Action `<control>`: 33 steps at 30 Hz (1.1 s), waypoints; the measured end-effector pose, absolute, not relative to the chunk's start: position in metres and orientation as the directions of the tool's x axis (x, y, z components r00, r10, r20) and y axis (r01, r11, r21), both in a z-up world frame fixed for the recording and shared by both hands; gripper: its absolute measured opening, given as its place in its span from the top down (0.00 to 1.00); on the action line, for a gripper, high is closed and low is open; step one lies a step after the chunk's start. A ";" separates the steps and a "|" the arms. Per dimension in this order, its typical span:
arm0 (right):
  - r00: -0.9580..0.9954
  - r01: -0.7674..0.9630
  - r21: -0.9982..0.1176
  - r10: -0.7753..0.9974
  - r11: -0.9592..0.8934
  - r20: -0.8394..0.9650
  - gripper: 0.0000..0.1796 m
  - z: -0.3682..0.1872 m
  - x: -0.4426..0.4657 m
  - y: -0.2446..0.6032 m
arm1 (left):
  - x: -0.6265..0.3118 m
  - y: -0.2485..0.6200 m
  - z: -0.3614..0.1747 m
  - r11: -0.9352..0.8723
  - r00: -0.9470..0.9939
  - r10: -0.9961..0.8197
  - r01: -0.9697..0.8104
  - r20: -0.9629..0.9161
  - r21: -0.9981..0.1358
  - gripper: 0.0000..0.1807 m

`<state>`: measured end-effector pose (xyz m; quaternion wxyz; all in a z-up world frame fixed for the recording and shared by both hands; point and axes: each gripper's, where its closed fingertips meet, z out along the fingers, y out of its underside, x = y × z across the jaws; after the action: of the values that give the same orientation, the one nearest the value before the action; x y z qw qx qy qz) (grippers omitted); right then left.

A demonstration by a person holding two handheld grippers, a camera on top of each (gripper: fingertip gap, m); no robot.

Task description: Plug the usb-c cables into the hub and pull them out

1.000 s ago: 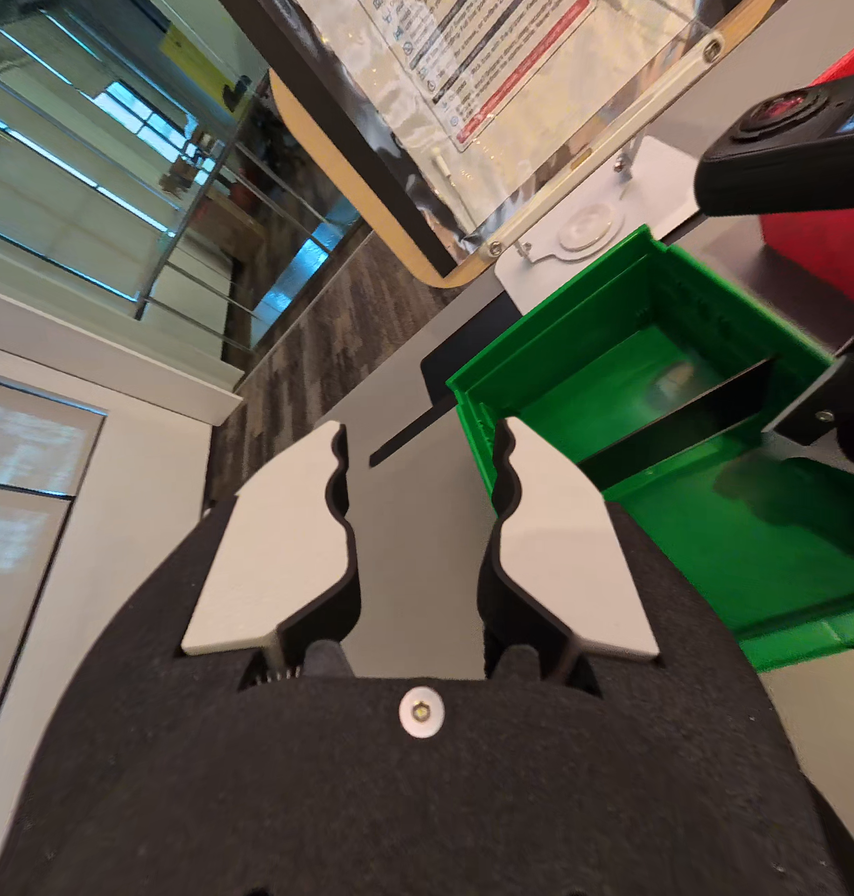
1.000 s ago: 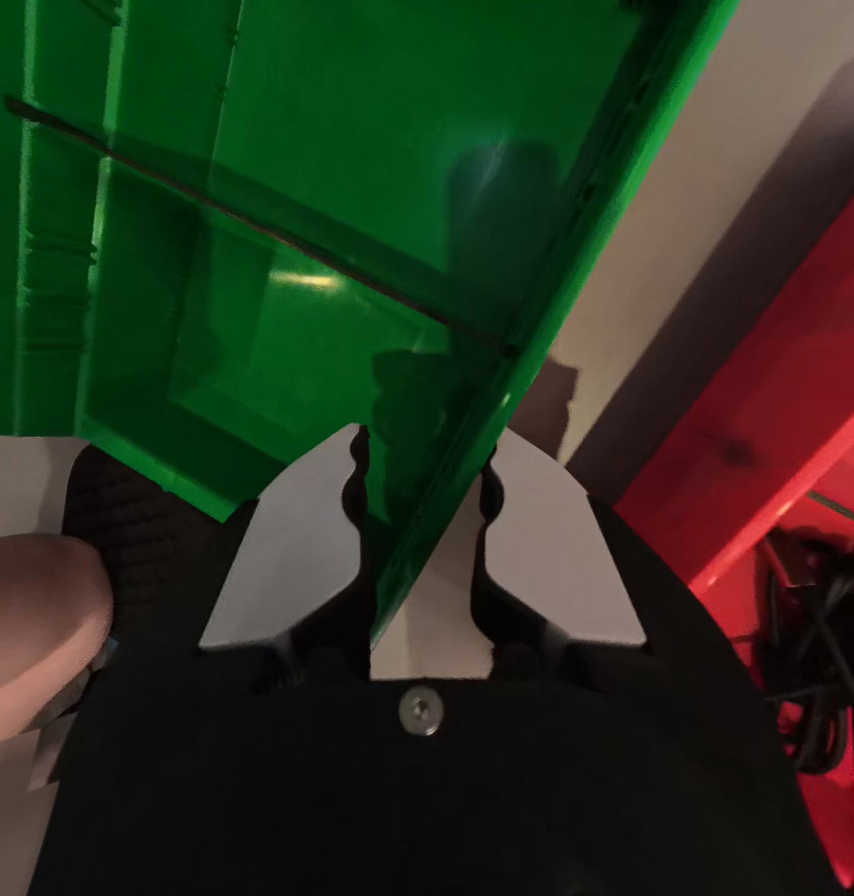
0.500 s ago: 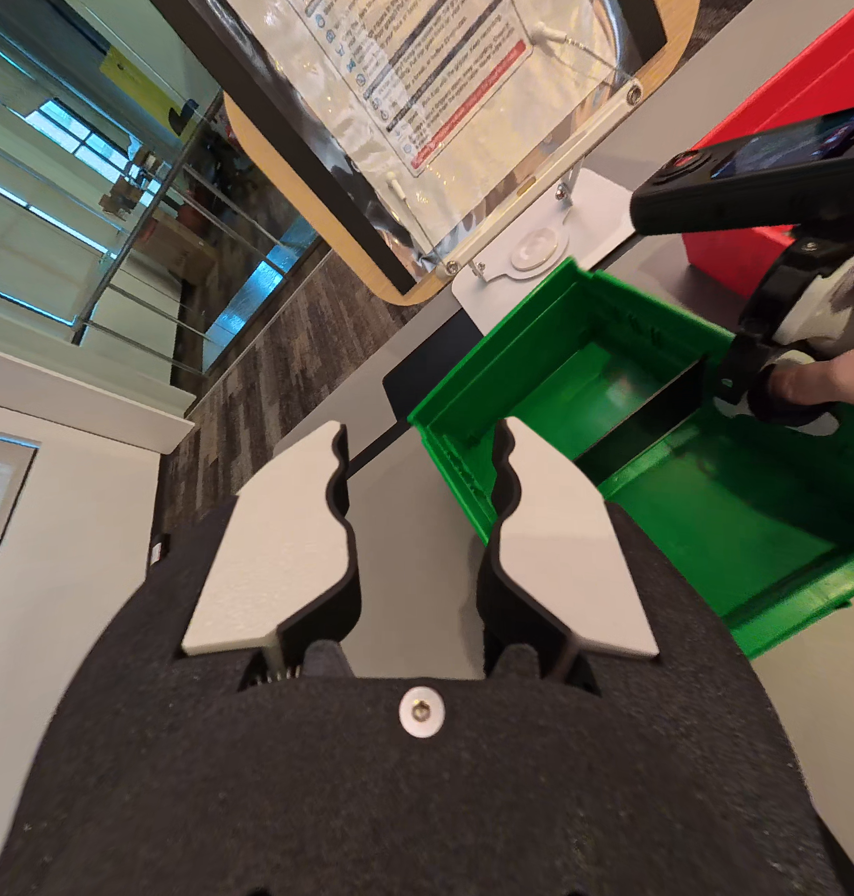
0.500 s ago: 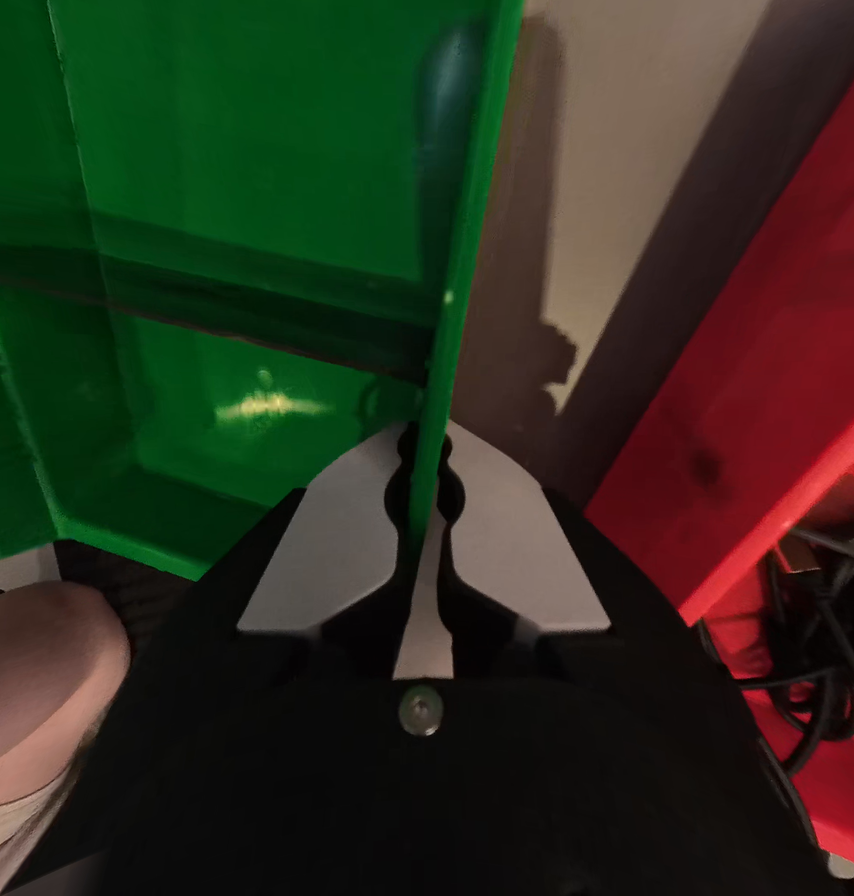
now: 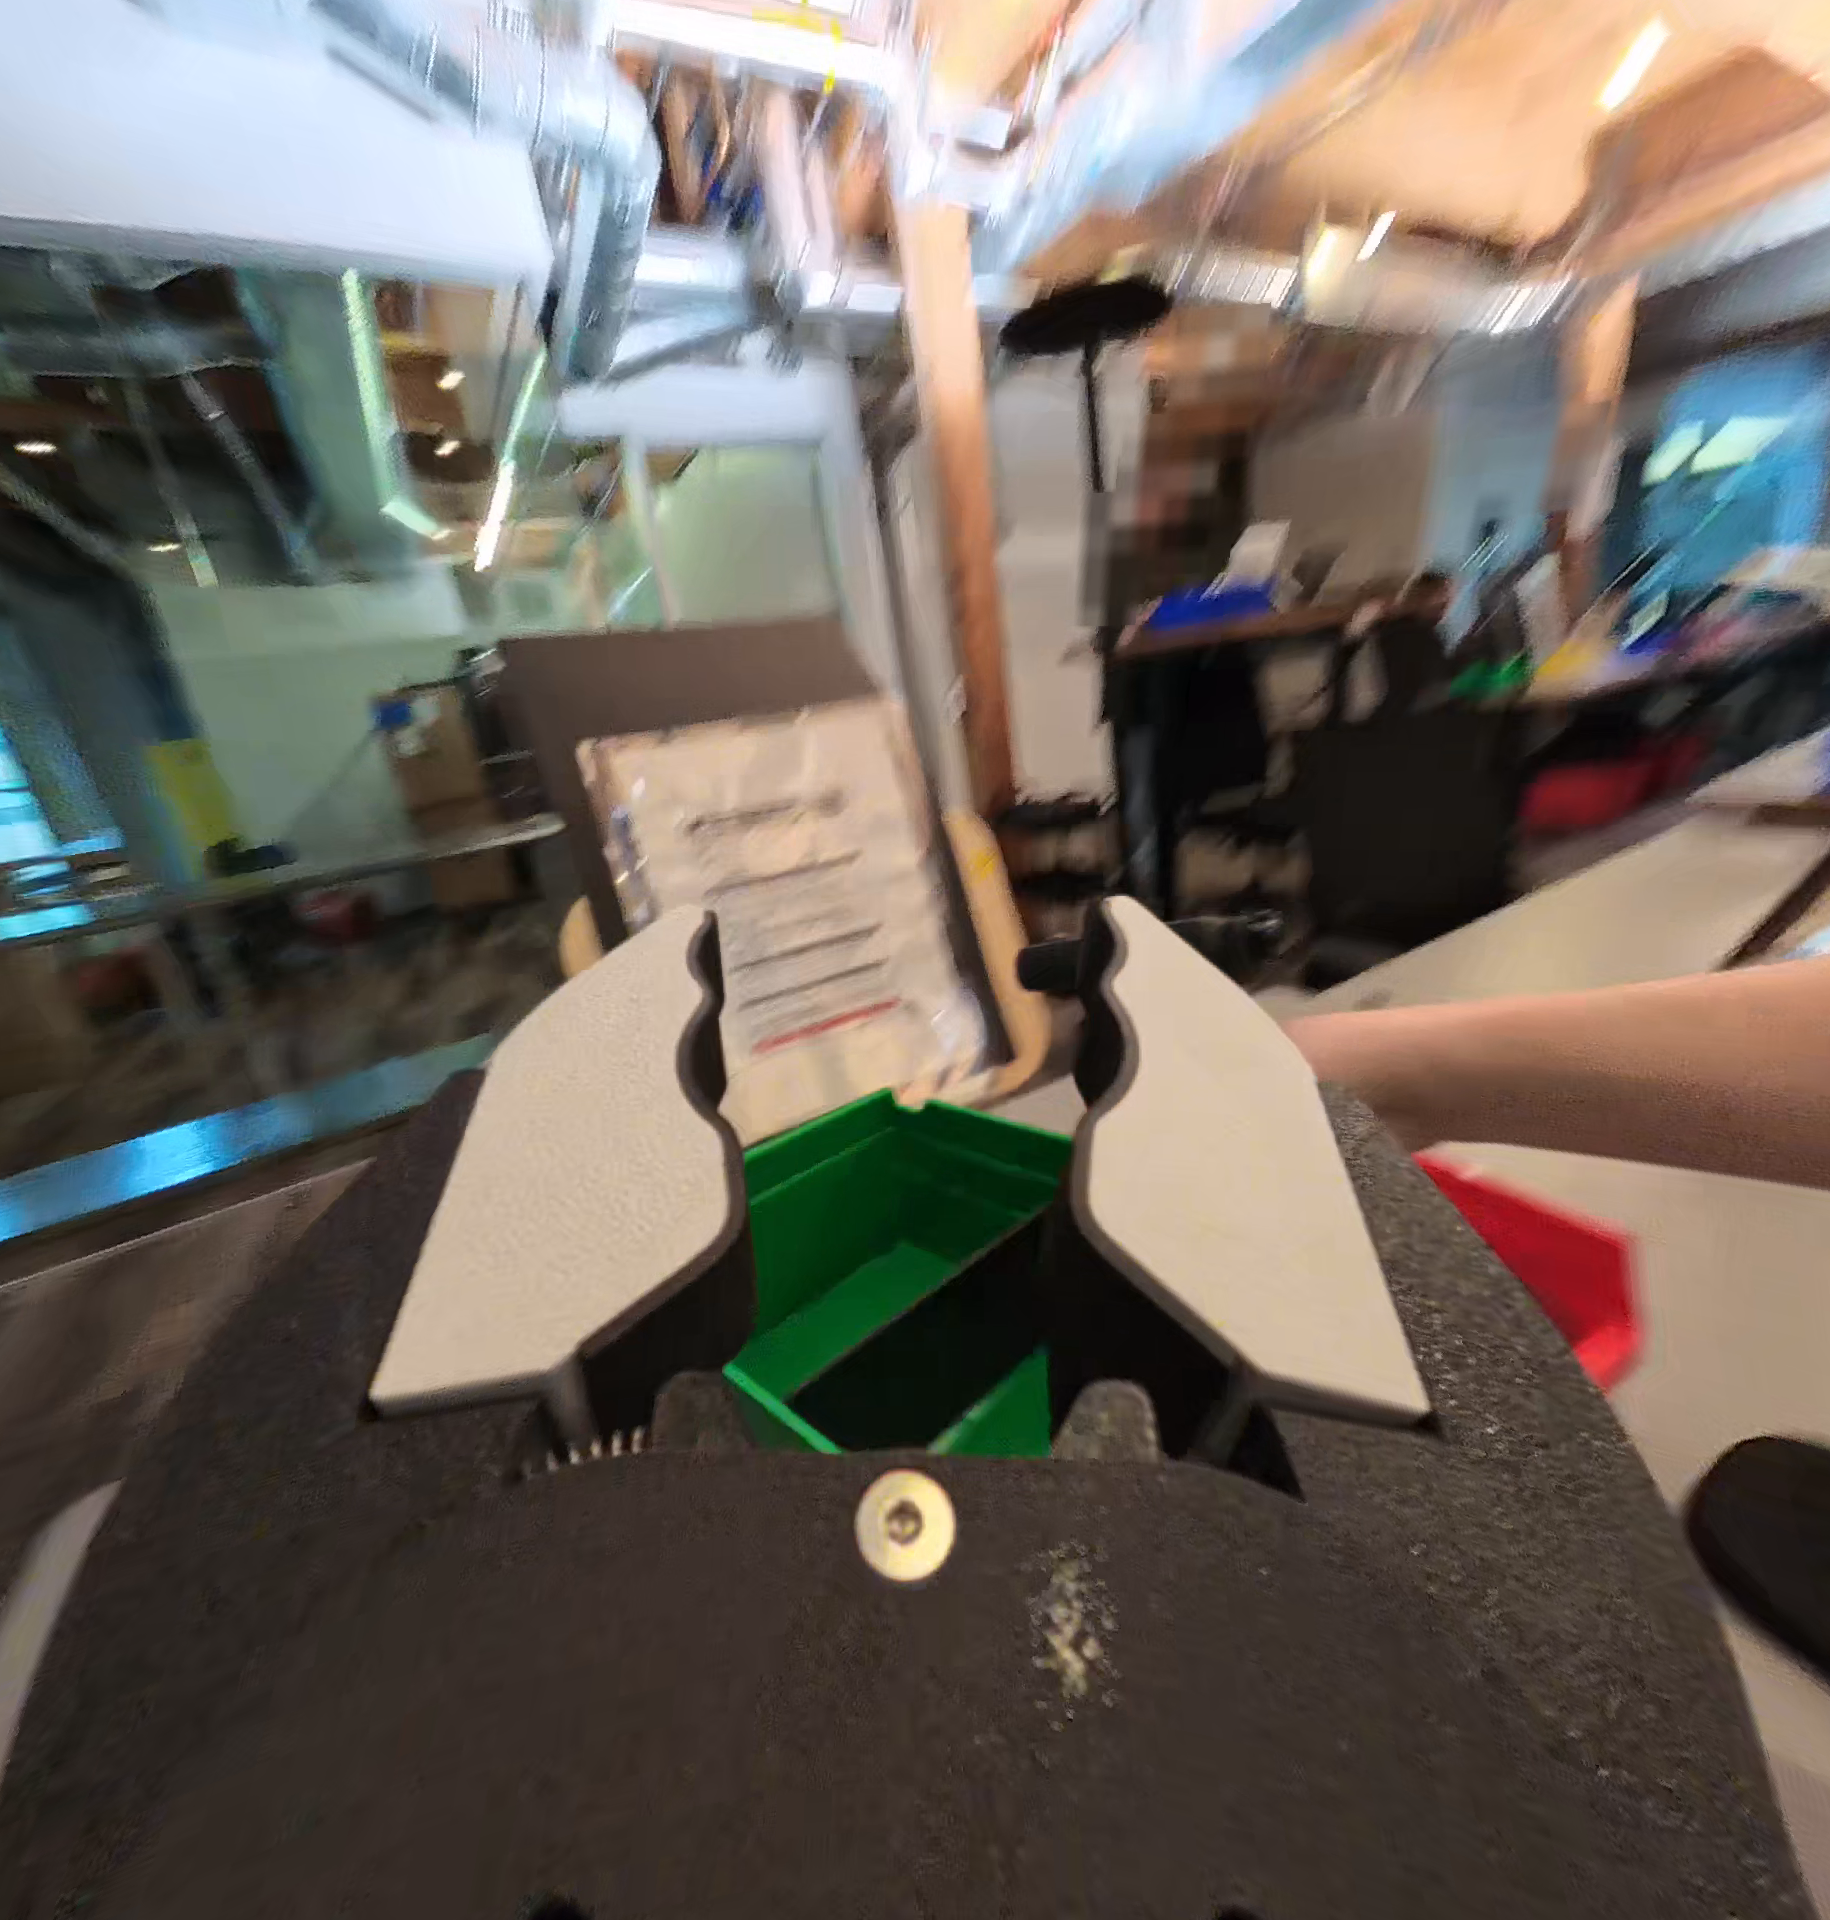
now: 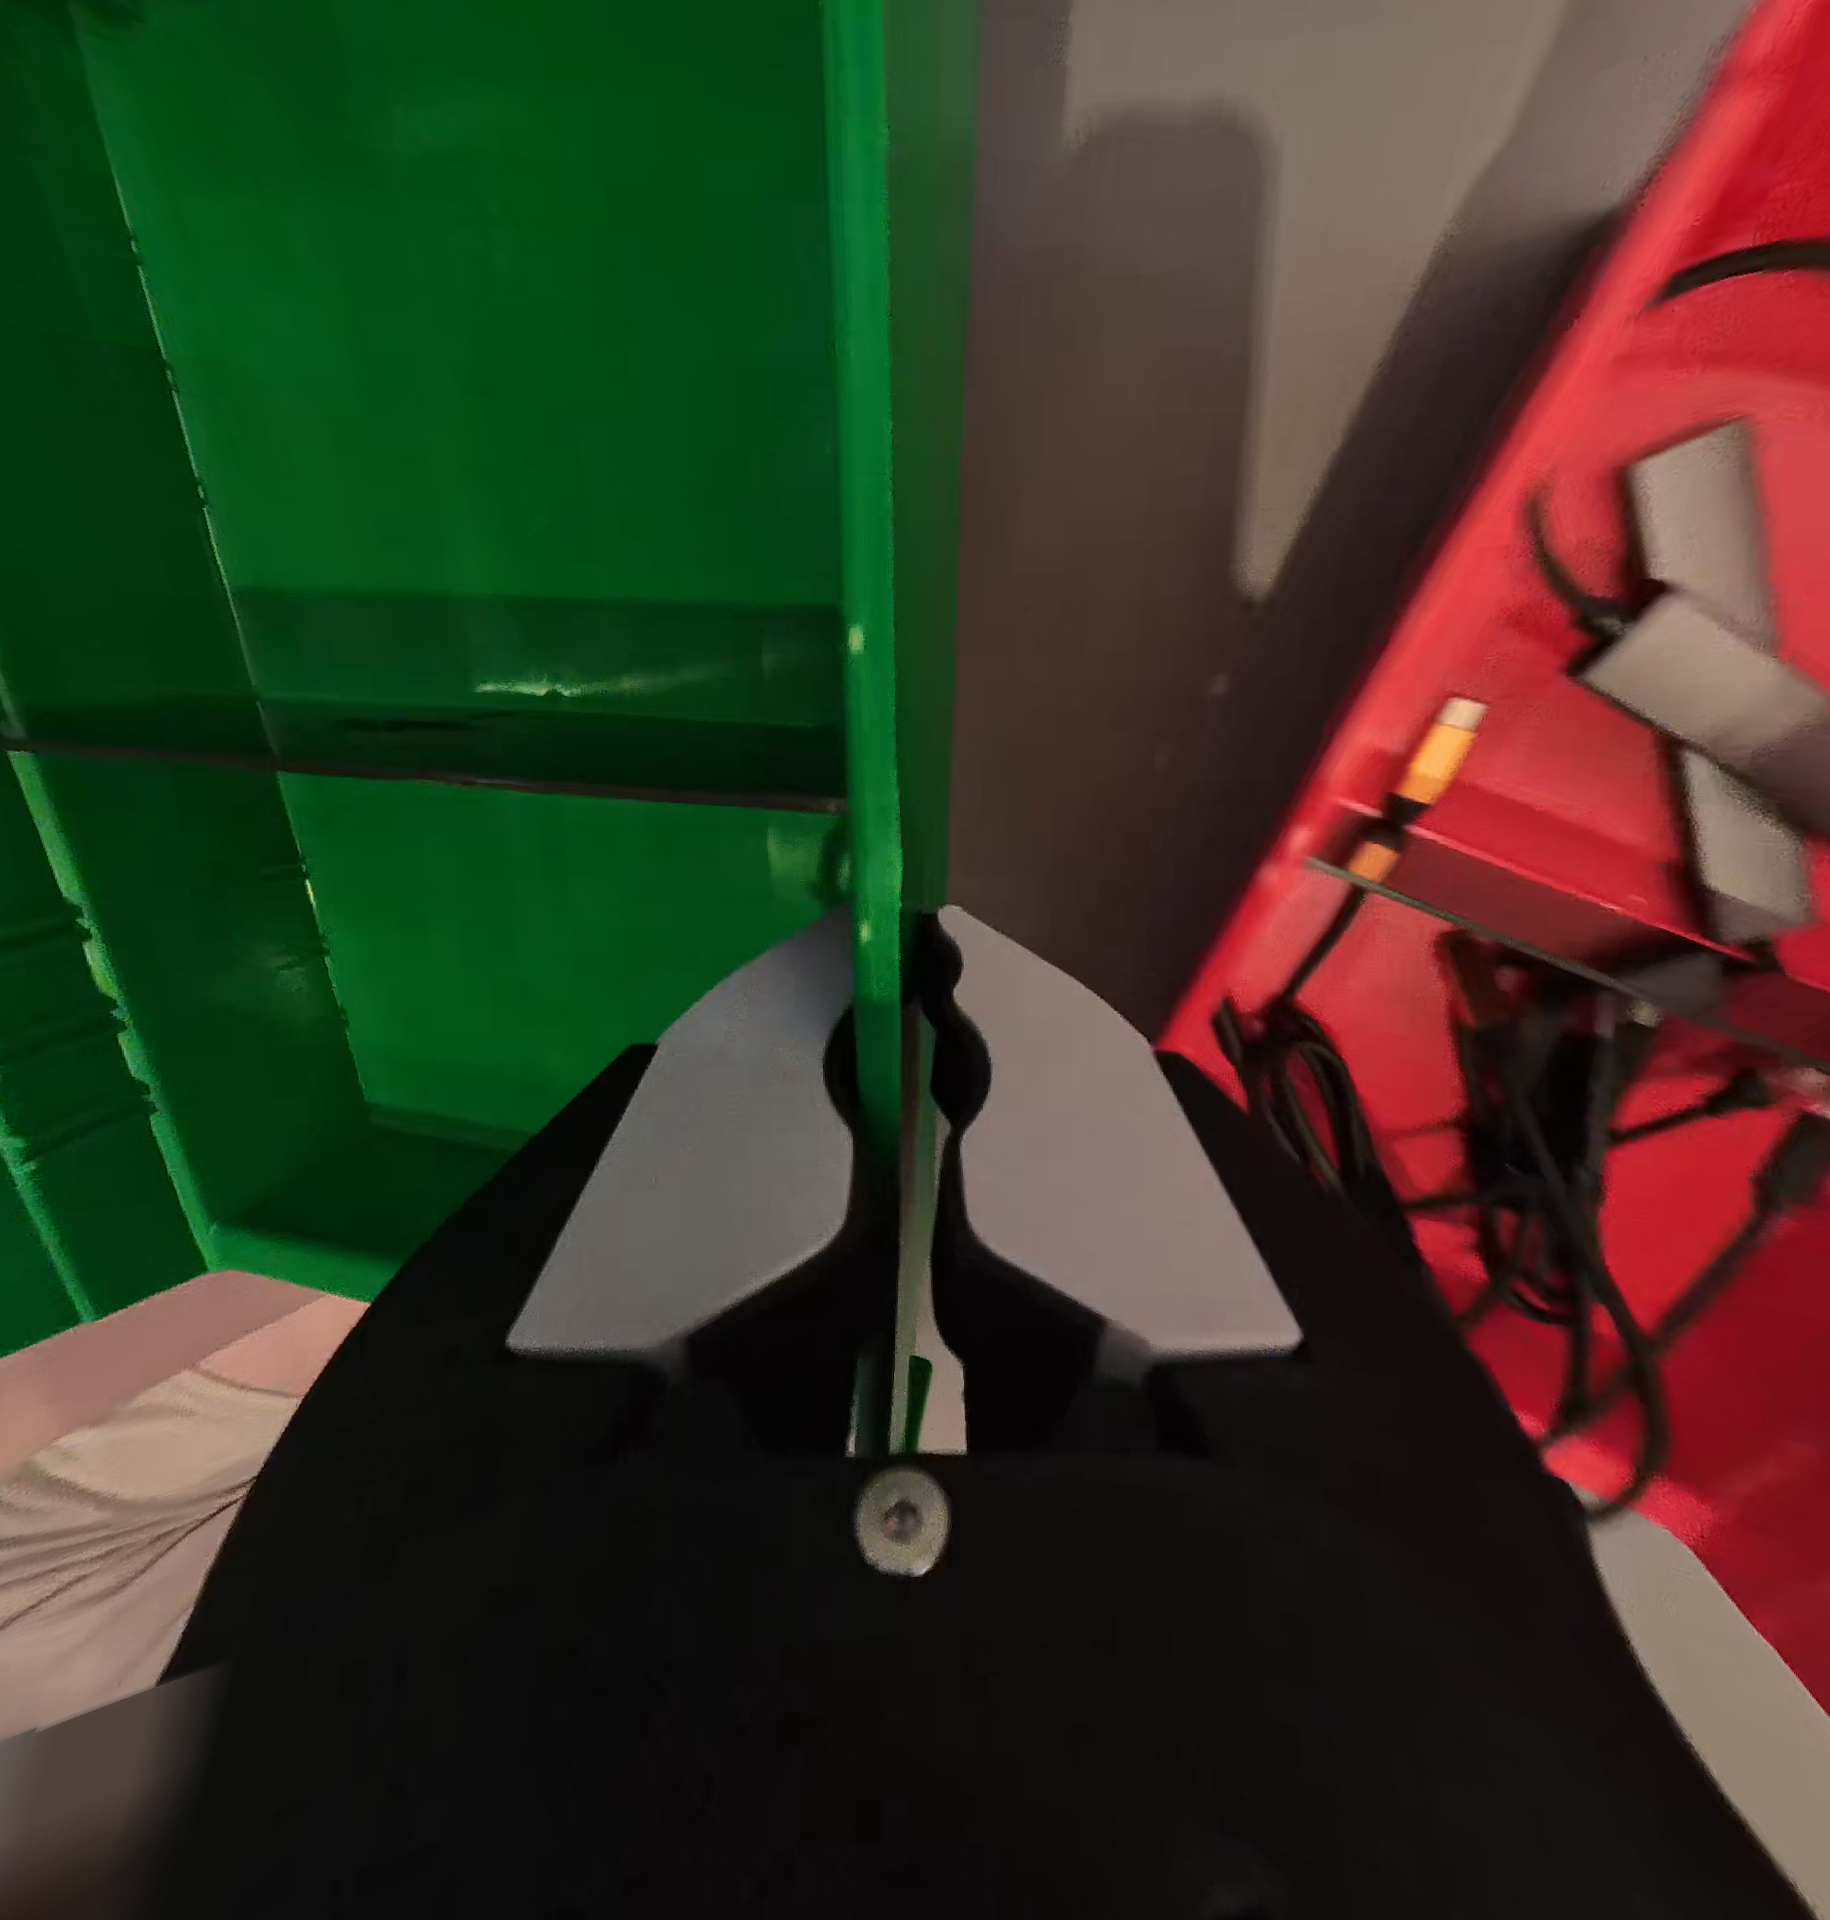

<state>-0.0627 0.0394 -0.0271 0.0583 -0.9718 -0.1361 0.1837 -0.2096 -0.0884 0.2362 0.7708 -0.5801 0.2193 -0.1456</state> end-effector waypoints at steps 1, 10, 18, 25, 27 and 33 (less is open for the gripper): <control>0.898 0.228 -0.181 0.278 -0.957 -0.342 0.96 -0.011 -0.051 0.042 | -0.213 -0.099 0.245 0.306 0.838 -0.532 0.055 -0.122 -0.950 0.64; 0.981 -0.063 -0.348 0.006 -0.935 -0.194 0.96 0.106 0.176 0.034 | -0.208 -0.087 0.233 0.186 0.750 -0.661 0.113 -0.039 -0.976 0.59; 0.907 -0.421 -0.413 -0.384 -0.807 -0.174 0.97 0.106 0.370 -0.058 | -0.086 -0.020 0.103 -0.304 0.553 -0.824 -0.240 0.127 -0.922 0.52; 0.811 -0.583 -0.373 -0.540 -0.722 -0.223 0.96 0.058 0.451 -0.139 | -0.002 0.010 -0.046 -0.530 0.566 -0.802 -0.524 0.192 -0.667 0.49; 0.796 -0.604 -0.354 -0.559 -0.714 -0.230 0.96 0.042 0.463 -0.155 | 0.005 0.011 -0.070 -0.535 0.573 -0.804 -0.577 0.162 -0.617 0.49; 0.790 -0.613 -0.309 -0.575 -0.728 -0.214 0.95 0.003 0.482 -0.179 | -0.007 0.017 -0.087 -0.542 0.573 -0.807 -0.630 0.138 -0.556 0.60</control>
<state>0.4820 -0.1792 0.0028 0.1843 -0.9279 0.3198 0.0517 -0.0070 0.0172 -0.0869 0.2301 -0.8566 0.4194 -0.1934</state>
